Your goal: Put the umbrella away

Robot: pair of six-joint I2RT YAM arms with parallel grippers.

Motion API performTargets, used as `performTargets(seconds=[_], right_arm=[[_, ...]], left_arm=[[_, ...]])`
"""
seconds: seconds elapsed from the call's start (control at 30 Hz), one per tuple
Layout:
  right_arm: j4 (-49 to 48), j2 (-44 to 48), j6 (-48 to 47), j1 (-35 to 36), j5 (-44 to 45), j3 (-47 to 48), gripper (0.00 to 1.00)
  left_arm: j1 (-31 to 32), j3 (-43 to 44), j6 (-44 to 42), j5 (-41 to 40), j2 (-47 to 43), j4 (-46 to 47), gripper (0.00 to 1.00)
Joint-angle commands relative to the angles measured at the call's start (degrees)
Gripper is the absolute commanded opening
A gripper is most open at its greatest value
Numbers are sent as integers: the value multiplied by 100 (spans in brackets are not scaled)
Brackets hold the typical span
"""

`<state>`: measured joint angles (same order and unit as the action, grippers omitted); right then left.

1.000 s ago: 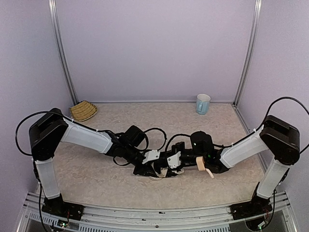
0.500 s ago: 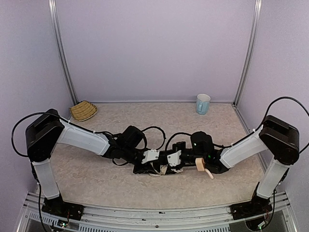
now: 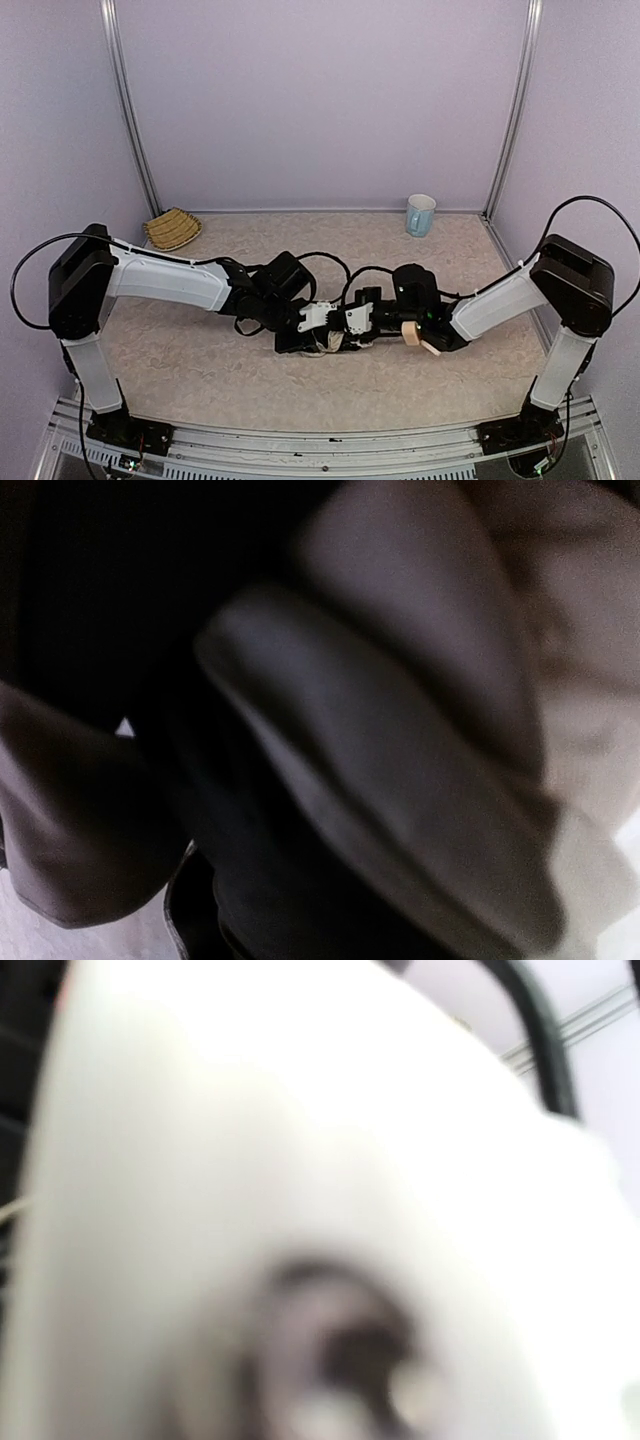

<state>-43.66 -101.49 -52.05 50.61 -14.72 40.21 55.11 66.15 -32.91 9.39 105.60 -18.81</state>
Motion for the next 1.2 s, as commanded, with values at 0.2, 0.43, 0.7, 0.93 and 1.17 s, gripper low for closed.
performTargets(seconds=[0.2, 0.43, 0.7, 0.93, 1.17], right_arm=[[-611, 689, 1547, -131, 258, -215, 31], [-499, 1272, 2315, -973, 927, -799, 54], [1088, 2330, 3959, -2154, 1301, -279, 80], [6138, 2898, 6715, -2310, 2083, 1283, 67], [7774, 3887, 7796, -2317, 2895, 729, 62]], left_arm=[[51, -56, 453, -1381, 418, 831, 0], [23, 96, 363, -973, 890, 84, 0], [137, 157, 302, -955, 977, -119, 0], [149, 540, 802, -1173, 1187, -341, 0], [158, 569, 1088, -1110, 1249, -362, 0]])
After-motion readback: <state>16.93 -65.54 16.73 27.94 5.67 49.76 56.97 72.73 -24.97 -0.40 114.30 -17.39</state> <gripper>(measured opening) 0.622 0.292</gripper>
